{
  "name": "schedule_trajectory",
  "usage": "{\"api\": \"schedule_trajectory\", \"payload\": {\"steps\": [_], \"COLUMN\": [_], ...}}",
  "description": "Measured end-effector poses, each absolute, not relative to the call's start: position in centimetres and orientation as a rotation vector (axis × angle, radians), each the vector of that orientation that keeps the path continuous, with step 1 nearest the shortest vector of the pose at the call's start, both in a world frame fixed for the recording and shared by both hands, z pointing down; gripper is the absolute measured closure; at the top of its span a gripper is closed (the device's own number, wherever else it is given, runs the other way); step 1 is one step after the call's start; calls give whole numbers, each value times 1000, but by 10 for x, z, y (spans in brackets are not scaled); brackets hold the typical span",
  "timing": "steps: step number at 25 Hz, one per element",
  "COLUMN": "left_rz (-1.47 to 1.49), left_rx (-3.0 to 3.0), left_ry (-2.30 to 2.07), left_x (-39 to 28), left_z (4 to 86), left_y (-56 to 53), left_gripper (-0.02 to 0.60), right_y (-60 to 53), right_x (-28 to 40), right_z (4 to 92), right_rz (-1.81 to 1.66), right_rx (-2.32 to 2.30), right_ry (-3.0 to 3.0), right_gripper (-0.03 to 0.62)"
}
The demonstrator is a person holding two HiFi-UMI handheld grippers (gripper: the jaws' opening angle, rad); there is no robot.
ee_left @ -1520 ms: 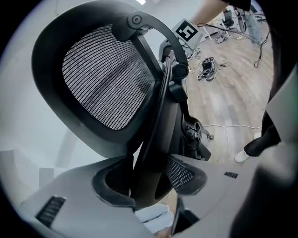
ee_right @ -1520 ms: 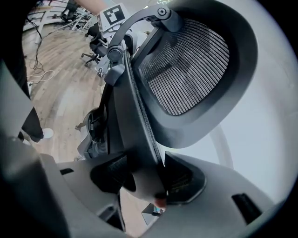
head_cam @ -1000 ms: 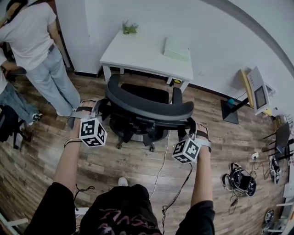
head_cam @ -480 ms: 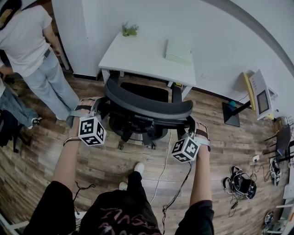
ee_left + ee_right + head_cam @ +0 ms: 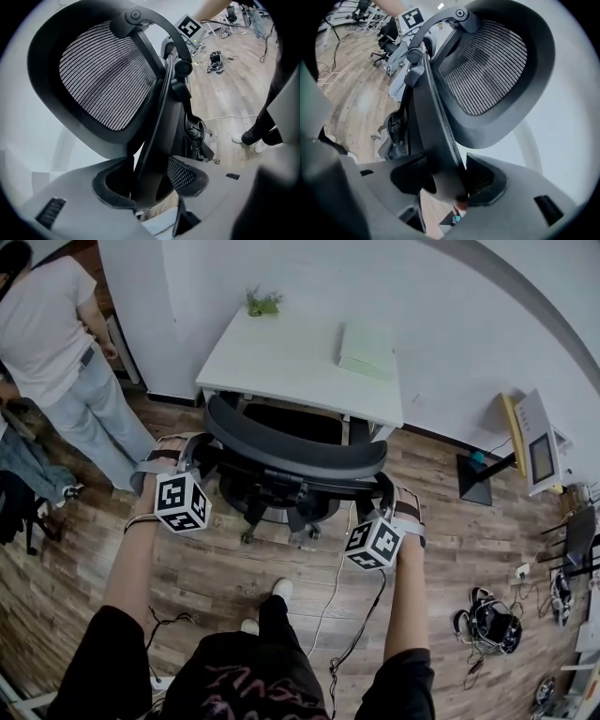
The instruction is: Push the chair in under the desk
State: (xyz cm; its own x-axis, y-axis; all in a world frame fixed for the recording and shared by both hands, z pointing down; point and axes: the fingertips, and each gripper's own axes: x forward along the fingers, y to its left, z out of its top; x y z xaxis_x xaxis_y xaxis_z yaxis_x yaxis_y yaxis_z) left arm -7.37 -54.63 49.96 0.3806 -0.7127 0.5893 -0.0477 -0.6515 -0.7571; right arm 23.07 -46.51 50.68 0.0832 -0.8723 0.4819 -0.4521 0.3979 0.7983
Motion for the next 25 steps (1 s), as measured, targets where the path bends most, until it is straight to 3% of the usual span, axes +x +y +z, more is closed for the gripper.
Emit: {"api": "schedule_trajectory", "payload": {"steps": [25], "left_rz": [-1348], "left_rx": [-1982], "left_ry": [760], "left_x": [-40], "left_z": [502], "left_y": [-683], "left_gripper": [347], "right_y": [-613], "right_x": [267], "right_z": [507], "right_rz": [-528], "right_rx": [1192], "right_ry": [-1591], "right_gripper": [353]}}
